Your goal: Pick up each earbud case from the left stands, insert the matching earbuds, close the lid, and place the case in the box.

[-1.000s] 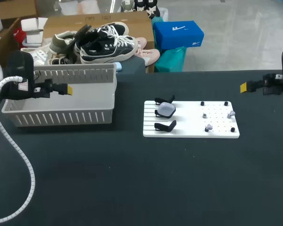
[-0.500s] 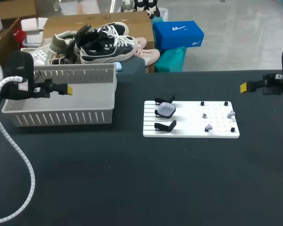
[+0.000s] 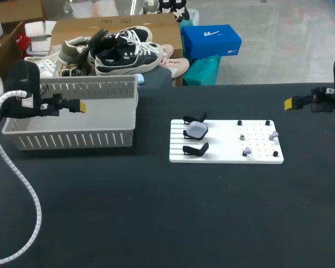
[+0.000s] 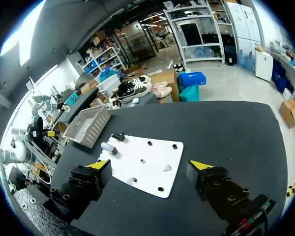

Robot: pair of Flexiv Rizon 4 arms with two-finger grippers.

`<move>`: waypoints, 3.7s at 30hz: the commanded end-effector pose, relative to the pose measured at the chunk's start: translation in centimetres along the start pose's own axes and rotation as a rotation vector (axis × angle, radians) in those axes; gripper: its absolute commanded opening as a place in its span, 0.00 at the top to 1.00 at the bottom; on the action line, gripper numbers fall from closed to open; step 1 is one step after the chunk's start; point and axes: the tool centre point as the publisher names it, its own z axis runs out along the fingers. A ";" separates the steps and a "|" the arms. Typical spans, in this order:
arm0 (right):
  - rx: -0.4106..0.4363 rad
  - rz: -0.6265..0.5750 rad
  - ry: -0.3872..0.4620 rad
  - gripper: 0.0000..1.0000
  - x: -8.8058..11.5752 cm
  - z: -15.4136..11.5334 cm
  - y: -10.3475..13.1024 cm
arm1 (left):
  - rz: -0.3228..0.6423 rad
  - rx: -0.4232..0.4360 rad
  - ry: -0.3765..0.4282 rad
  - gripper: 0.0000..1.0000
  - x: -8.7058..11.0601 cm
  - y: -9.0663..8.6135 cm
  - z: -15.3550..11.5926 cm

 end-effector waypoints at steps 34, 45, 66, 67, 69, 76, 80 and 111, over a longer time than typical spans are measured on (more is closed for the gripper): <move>-0.001 -0.001 0.001 0.00 0.0 0.0 -0.1 | 0.599 0.249 -0.020 0.00 0.7 -9.3 6.4; -0.001 -0.001 0.001 0.00 0.0 0.0 -0.1 | 0.777 0.306 0.000 0.00 2.6 -12.5 8.2; -0.001 -0.001 0.001 0.00 0.0 0.0 -0.1 | 0.995 0.436 0.045 0.00 4.1 -17.3 13.8; -0.001 -0.001 0.001 0.00 0.0 0.0 -0.1 | 1.004 0.445 0.050 0.00 4.2 -17.3 14.1; -0.001 -0.001 0.001 0.00 0.0 0.0 -0.1 | 1.020 0.443 0.040 0.00 4.4 -17.4 14.5; -0.001 -0.001 0.001 0.00 0.0 0.0 -0.1 | 1.023 0.485 0.047 0.00 4.7 -17.6 15.9; -0.001 -0.001 0.001 0.00 0.0 0.0 -0.1 | 1.028 0.487 0.046 0.00 5.0 -17.6 16.9; -0.001 -0.001 0.001 0.00 0.0 0.0 -0.1 | 0.960 0.561 0.000 0.00 2.7 -16.4 23.1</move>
